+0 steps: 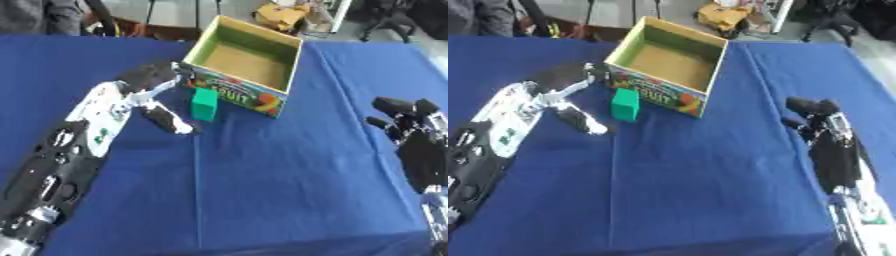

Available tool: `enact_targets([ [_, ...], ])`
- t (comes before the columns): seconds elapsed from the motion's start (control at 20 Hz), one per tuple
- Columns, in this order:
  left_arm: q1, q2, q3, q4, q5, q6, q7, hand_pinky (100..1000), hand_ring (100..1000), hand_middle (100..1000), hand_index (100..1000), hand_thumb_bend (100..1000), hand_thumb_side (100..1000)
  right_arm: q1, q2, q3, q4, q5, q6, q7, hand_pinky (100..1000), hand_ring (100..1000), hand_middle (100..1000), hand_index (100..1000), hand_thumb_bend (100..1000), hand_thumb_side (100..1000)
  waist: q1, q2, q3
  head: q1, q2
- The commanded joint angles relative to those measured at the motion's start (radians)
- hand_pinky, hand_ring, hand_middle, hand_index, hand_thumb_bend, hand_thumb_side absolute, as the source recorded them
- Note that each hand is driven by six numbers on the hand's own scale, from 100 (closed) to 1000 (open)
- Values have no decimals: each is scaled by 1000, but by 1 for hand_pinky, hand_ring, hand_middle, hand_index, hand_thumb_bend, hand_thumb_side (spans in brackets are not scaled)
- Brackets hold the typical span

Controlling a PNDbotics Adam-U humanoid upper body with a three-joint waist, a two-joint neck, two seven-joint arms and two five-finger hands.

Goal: Pick up objects on the table and place them in the box.

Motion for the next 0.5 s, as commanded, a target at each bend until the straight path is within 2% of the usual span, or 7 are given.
enact_targets([
  [0.05, -33, -14, 21, 17, -46, -4, 50, 778, 762, 718, 883, 851, 394, -10, -16, -2, -7, -4, -2, 5, 827, 917, 781, 748, 100, 877, 1, -13, -5, 5, 1],
  [0.5, -53, -60, 34, 83, -144, -19, 114, 786, 777, 729, 885, 869, 392, -10, -12, 2, -5, -4, -2, 10, 828, 917, 781, 748, 100, 879, -2, -11, -20, 17, -7],
])
